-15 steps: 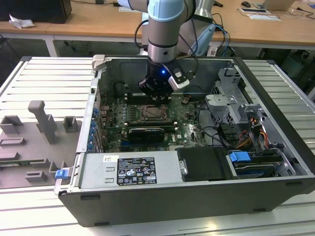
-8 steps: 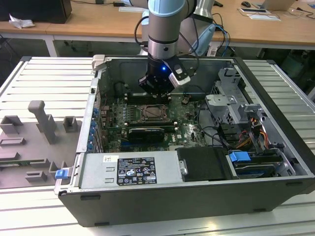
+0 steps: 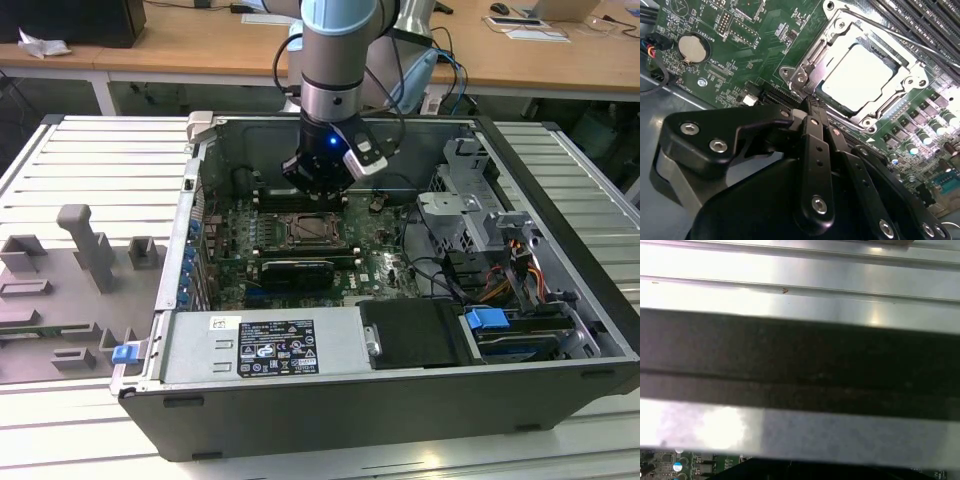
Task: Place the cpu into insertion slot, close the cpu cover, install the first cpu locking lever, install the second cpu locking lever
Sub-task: 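Install the first cpu locking lever, then install the second cpu locking lever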
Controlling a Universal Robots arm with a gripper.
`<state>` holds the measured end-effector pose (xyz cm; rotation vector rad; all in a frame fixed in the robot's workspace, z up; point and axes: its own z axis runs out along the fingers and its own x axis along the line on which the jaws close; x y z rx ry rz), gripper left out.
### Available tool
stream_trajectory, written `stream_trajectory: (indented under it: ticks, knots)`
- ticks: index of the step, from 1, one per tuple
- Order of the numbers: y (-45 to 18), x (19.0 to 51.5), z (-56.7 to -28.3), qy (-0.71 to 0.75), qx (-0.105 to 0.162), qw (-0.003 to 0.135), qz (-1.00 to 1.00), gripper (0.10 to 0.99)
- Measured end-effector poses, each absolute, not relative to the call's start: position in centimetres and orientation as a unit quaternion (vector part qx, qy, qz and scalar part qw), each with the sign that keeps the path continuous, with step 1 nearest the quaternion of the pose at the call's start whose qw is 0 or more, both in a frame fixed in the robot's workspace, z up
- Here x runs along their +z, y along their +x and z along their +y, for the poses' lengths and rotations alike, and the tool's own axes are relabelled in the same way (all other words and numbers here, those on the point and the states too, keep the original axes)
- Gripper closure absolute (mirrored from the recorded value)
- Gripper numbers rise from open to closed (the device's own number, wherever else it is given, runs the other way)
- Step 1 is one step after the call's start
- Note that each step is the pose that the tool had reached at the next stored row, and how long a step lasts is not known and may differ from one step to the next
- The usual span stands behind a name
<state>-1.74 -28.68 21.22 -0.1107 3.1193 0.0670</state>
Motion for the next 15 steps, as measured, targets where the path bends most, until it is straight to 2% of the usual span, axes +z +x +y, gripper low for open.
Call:
stream_trajectory:
  ticks: [5, 15]
  knots:
    - [-1.7, 21.4, -29.0, -0.035, 0.021, 0.010, 0.999, 0.980]
    - [-1.7, 25.0, -29.0, -0.035, 0.021, 0.010, 0.999, 0.980]
